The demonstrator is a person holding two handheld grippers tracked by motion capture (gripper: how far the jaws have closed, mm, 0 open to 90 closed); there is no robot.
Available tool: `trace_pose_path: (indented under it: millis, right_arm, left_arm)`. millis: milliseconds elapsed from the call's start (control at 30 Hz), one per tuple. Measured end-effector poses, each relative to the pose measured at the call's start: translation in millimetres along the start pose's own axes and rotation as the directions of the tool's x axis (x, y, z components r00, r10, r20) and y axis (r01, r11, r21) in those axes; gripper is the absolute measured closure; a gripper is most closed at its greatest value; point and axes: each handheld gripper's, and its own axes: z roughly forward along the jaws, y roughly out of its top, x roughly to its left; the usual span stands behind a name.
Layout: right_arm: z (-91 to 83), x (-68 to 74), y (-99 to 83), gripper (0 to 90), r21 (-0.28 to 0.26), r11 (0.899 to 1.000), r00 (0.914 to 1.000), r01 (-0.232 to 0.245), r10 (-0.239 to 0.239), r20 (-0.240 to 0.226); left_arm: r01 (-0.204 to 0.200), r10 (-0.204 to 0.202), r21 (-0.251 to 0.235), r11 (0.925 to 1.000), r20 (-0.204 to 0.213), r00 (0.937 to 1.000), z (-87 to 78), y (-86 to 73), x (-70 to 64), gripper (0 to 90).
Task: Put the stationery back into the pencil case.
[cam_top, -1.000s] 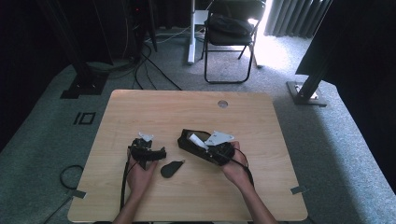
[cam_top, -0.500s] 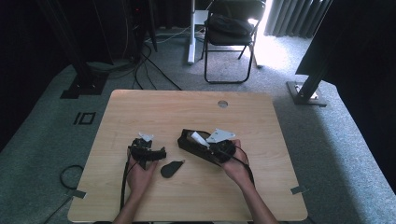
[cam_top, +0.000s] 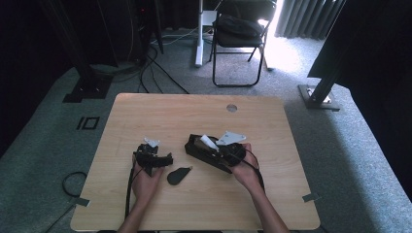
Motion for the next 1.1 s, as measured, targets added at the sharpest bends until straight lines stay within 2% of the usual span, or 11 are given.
trace_pose_path:
  millis: [1100]
  right_arm:
    - [20.9, -3.9, -4.6, 70.9, 0.069, 0.998, 0.9999, 0.007, -0.006, -0.008]
  left_arm:
    - [0.0, 0.0, 0.0, 1.0, 0.0, 1.0, 0.0, 0.0, 0.0, 1.3]
